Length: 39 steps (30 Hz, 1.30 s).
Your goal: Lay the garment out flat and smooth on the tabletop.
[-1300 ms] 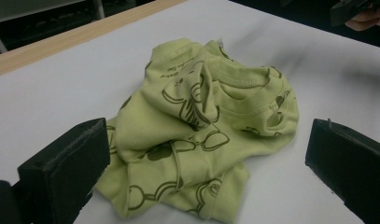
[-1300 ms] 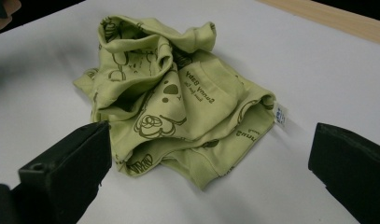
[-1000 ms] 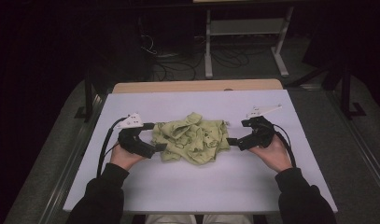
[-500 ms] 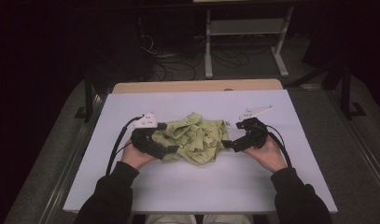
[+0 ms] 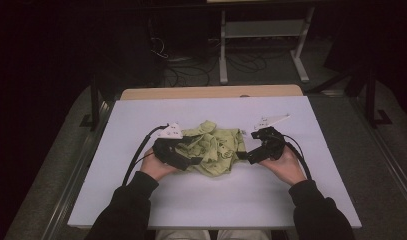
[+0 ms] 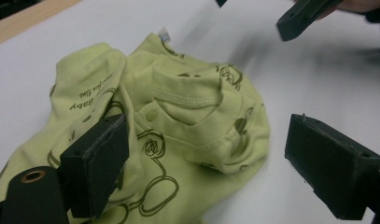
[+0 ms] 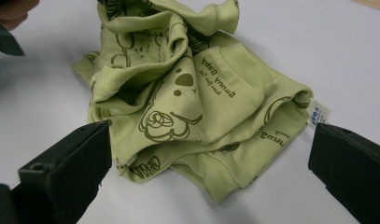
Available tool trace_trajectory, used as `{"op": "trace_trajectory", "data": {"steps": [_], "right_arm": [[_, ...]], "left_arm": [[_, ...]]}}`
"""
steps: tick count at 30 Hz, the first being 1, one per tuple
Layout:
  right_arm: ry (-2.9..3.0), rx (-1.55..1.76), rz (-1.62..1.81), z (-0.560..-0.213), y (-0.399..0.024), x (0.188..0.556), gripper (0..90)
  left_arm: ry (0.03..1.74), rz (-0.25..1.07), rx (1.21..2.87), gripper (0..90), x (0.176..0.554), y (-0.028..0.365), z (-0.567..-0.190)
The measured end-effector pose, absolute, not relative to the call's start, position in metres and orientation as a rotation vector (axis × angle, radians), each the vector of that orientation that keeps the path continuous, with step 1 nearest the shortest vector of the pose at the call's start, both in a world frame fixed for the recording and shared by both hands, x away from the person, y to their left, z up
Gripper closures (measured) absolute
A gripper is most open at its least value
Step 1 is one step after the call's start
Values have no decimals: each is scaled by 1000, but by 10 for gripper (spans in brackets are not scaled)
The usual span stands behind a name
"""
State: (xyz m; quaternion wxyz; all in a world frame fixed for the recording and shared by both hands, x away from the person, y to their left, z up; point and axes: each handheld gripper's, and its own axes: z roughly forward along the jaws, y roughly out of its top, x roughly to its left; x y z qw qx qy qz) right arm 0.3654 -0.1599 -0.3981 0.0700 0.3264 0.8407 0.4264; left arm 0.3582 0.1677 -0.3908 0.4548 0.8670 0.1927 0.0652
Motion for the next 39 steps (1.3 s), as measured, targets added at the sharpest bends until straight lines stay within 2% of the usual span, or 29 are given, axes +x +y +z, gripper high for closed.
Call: {"op": "trace_trajectory", "data": {"steps": [12, 17, 21, 22, 23, 24, 25, 27, 28, 30, 34, 38, 39], "right_arm": [[2535, 966, 1287, -396, -160, 363, 0], [2537, 964, 1288, -395, -159, 361, 0], [2547, 953, 1288, -396, -157, 361, 0], [2547, 953, 1288, -396, -157, 361, 0], [2549, 951, 1289, -397, -157, 361, 0], [2555, 955, 1290, -397, -155, 360, 0], [2555, 955, 1290, -397, -155, 360, 0], [2562, 950, 1293, -398, -153, 360, 0], [2570, 940, 1291, -399, -150, 360, 0], [2580, 939, 1290, -400, -148, 360, 0], [2601, 922, 1279, -402, -142, 360, 0], [2614, 904, 1288, -404, -136, 362, 48], [2621, 893, 1288, -405, -132, 364, 85]], "left_arm": [[579, 205, 2158, 159, 381, 160, -405], [615, 252, 2177, 235, 387, 162, -410], [654, 329, 2212, 419, 390, 162, -413], [661, 336, 2214, 419, 391, 162, -414], [672, 339, 2214, 474, 392, 163, -414], [682, 351, 2220, 615, 392, 163, -414], [692, 358, 2221, 615, 393, 163, -415], [703, 352, 2229, 734, 394, 166, -415], [706, 353, 2230, 825, 395, 167, -414], [712, 359, 2224, 864, 395, 170, -412], [717, 377, 2212, 872, 393, 178, -406], [719, 382, 2206, 873, 392, 182, -403], [721, 381, 2201, 873, 392, 183, -403]]}}
